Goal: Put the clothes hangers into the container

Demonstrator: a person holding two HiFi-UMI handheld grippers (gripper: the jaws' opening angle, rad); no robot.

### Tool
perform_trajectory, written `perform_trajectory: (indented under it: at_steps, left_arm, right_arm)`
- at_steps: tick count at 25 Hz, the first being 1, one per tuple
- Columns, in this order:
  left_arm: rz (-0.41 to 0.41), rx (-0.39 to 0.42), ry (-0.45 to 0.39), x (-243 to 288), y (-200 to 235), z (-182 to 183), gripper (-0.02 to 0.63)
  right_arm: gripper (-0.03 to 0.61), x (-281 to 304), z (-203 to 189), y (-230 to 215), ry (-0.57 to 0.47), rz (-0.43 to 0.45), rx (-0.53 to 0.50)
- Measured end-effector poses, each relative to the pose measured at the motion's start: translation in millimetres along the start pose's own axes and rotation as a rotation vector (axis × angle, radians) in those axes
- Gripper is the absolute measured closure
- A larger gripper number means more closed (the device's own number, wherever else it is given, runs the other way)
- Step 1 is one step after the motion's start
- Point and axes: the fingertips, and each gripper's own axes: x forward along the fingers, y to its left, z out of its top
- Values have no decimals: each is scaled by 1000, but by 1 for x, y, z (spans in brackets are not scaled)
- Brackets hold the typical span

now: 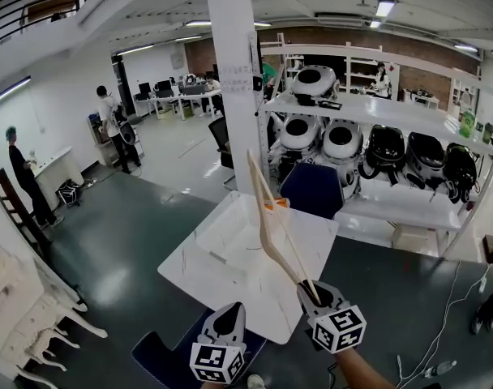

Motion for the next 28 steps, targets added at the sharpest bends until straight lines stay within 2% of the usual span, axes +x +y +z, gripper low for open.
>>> perform_trajectory:
  at_steps: [19,28]
  left_arm:
    - [-71,-17,-4,46,73,17,609]
    - [-134,-48,2,61,93,11,610]
  right_arm:
    - [518,80,19,6,11,-59,-9]
    - [518,106,20,9,23,-103,-21]
